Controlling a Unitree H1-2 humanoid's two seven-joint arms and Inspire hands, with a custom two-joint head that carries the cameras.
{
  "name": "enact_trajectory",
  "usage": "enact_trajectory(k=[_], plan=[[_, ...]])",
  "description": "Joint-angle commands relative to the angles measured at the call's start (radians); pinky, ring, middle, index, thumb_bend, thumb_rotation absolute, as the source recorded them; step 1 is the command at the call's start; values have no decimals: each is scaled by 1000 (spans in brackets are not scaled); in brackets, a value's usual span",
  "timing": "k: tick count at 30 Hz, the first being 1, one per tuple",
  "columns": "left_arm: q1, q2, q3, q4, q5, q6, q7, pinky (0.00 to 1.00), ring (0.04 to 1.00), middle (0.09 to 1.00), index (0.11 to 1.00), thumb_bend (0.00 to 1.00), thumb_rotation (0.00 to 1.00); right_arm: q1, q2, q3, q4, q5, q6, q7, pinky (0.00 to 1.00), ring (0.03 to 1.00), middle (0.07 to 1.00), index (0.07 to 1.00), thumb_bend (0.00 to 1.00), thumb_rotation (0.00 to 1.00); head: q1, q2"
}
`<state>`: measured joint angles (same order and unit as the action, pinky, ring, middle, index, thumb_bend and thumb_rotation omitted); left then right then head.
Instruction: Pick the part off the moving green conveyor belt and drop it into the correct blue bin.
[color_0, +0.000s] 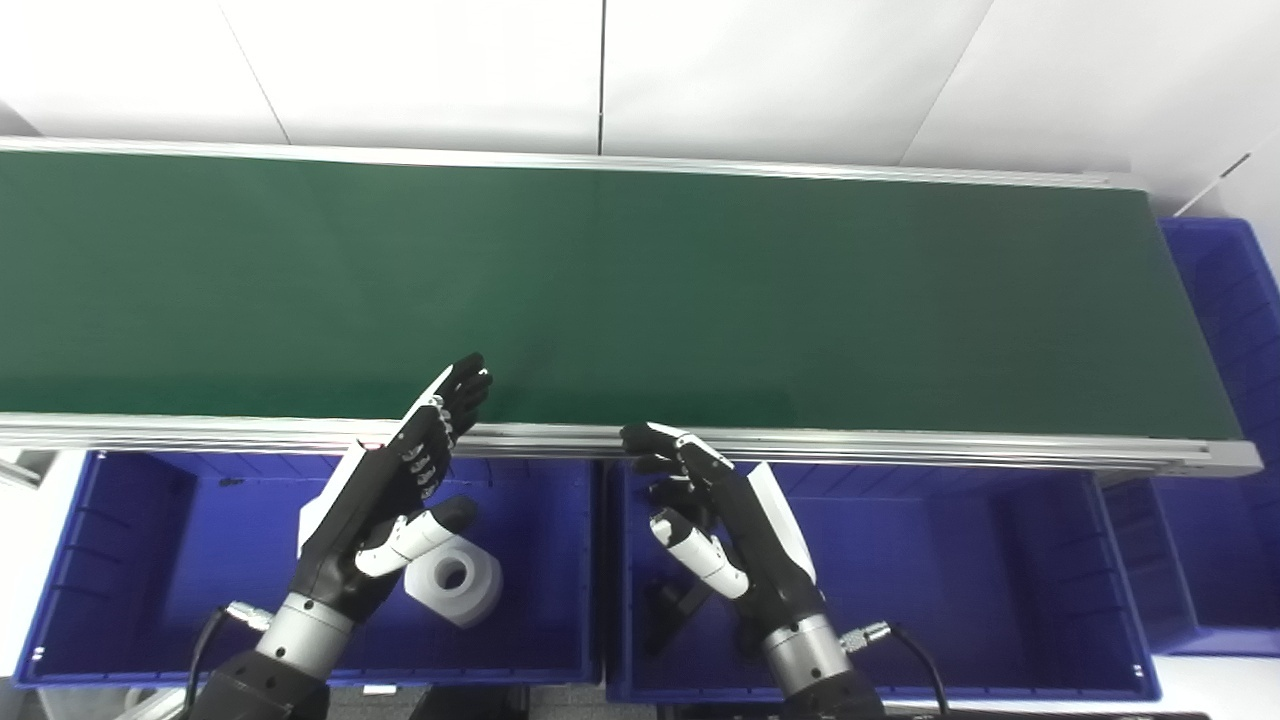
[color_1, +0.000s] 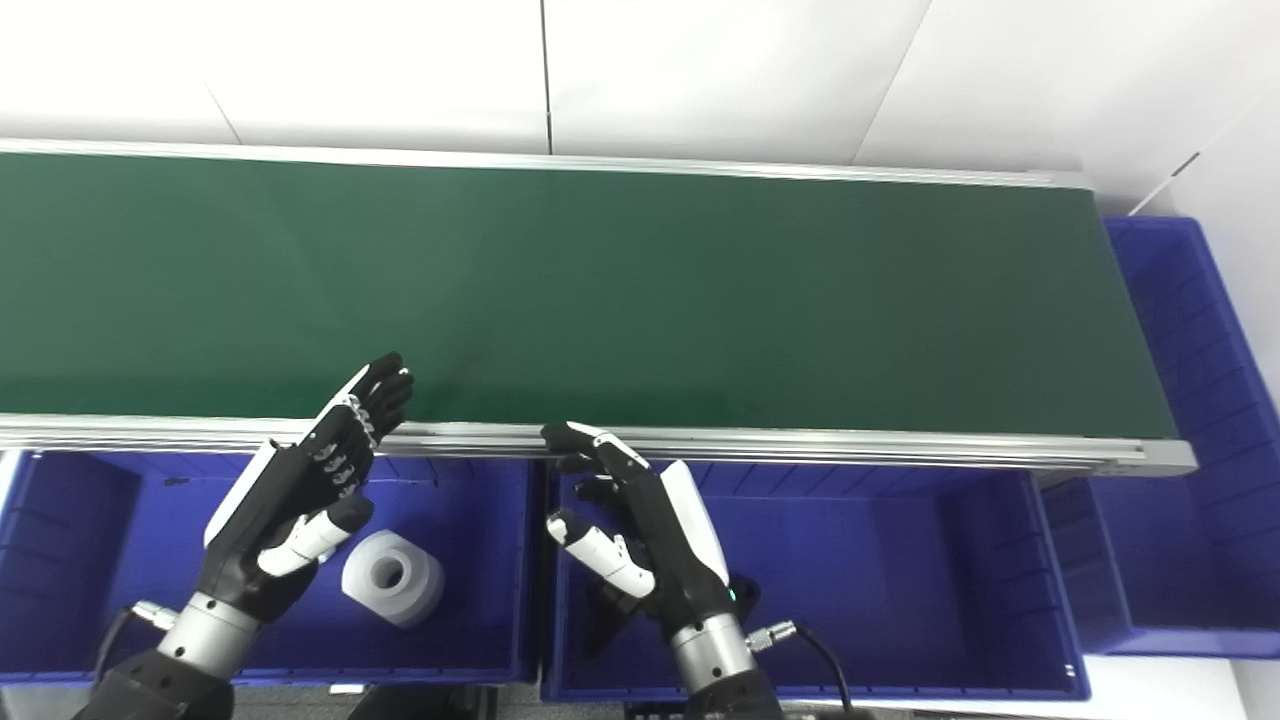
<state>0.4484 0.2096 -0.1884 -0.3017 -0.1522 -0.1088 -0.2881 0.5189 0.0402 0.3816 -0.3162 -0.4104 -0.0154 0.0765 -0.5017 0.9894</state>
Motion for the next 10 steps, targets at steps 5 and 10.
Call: enact_trajectory(k=[5,10], plan=[[11,-13,-6,-38,4,-10,4,1000,974,958,954,683,614,-2,15,46,7,25,-87,-35,711,788,819,801,918,1000,22,-2],[27,-26,-21,-41,42,-26,8,990,972,953,956,695,633,13,-2,42,2,29,-105,-52,706,789,821,801,906,1000,78,-16]])
